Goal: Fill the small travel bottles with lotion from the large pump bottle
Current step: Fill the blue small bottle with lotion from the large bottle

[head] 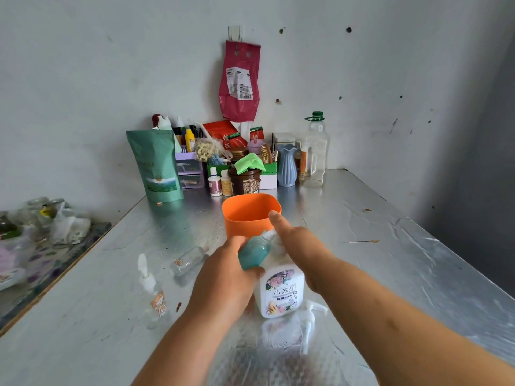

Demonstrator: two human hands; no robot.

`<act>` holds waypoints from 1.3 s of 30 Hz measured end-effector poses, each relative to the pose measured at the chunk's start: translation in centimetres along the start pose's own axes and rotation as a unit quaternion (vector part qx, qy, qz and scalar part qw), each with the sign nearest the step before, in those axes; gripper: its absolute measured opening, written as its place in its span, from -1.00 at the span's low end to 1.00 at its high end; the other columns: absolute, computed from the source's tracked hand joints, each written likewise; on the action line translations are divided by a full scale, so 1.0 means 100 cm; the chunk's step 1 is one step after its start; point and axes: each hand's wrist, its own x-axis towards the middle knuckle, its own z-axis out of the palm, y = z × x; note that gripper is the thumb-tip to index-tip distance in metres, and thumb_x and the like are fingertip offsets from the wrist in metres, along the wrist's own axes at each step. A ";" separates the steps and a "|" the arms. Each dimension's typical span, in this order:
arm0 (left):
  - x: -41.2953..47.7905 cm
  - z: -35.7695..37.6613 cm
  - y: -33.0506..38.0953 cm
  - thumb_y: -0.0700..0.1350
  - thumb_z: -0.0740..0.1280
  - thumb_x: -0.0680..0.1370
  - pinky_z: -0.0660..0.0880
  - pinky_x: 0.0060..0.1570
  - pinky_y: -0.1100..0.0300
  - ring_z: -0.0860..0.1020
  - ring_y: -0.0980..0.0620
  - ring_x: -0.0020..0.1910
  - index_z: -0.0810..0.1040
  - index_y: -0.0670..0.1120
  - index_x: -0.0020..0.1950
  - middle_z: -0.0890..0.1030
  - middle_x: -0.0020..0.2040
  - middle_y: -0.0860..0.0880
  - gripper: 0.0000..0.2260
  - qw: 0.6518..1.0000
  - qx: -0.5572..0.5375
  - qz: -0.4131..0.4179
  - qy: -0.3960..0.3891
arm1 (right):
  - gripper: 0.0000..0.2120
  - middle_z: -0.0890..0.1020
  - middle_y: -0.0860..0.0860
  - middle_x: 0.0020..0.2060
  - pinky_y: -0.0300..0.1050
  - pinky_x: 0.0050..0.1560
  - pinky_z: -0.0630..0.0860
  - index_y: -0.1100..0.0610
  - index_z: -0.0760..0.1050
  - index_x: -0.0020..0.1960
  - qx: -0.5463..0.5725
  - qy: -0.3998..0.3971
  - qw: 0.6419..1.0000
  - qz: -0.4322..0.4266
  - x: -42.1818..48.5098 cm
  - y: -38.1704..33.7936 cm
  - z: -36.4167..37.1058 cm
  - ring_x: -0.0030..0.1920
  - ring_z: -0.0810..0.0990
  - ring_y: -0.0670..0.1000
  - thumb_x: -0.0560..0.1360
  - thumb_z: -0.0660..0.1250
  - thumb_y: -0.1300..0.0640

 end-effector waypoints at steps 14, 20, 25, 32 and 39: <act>-0.005 0.002 -0.017 -0.15 0.50 0.42 0.48 -0.27 0.36 0.62 0.25 -0.20 0.56 0.11 0.08 0.66 -0.10 0.16 -0.70 0.994 -0.113 -0.009 0.000 | -0.28 0.62 0.08 0.13 0.03 0.22 0.45 0.13 0.52 0.26 0.054 -0.032 0.998 -0.006 -0.004 -0.003 0.002 0.11 0.58 0.12 0.42 0.19 -0.43; -0.003 0.008 -0.021 -0.16 0.46 0.47 0.45 -0.36 0.44 0.61 0.25 -0.22 0.54 0.12 0.11 0.65 -0.06 0.17 -0.71 0.992 -0.124 0.000 -0.004 | -0.38 0.55 0.13 0.14 -0.09 0.02 0.31 0.19 0.46 0.30 0.014 0.011 0.999 -0.032 -0.002 0.000 -0.001 0.05 0.47 0.11 0.54 0.14 -0.30; -0.006 0.010 -0.022 -0.14 0.45 0.48 0.45 -0.39 0.47 0.60 0.24 -0.23 0.53 0.12 0.12 0.64 -0.05 0.15 -0.72 0.990 -0.140 -0.007 0.004 | -0.38 0.59 0.13 -0.03 -0.10 -0.15 0.36 0.23 0.50 0.21 -0.014 0.034 0.999 -0.032 -0.003 0.001 0.002 -0.09 0.55 0.11 0.54 0.13 -0.30; -0.014 0.008 -0.019 -0.13 0.45 0.49 0.44 -0.31 0.44 0.59 0.25 -0.13 0.51 0.17 0.08 0.64 -0.03 0.18 -0.74 0.987 -0.159 0.001 0.018 | -0.22 0.60 0.10 0.14 0.10 0.27 0.43 0.13 0.49 0.28 0.047 -0.024 0.999 0.012 -0.005 0.000 0.003 0.14 0.56 0.17 0.36 0.21 -0.46; -0.014 0.007 -0.016 -0.14 0.43 0.51 0.40 -0.36 0.50 0.56 0.32 -0.17 0.49 0.19 0.08 0.60 -0.04 0.21 -0.73 0.985 -0.169 0.007 0.024 | -0.25 0.61 0.11 0.14 0.10 0.27 0.44 0.13 0.50 0.26 0.046 -0.026 0.999 0.006 -0.005 -0.002 0.002 0.13 0.57 0.15 0.38 0.19 -0.45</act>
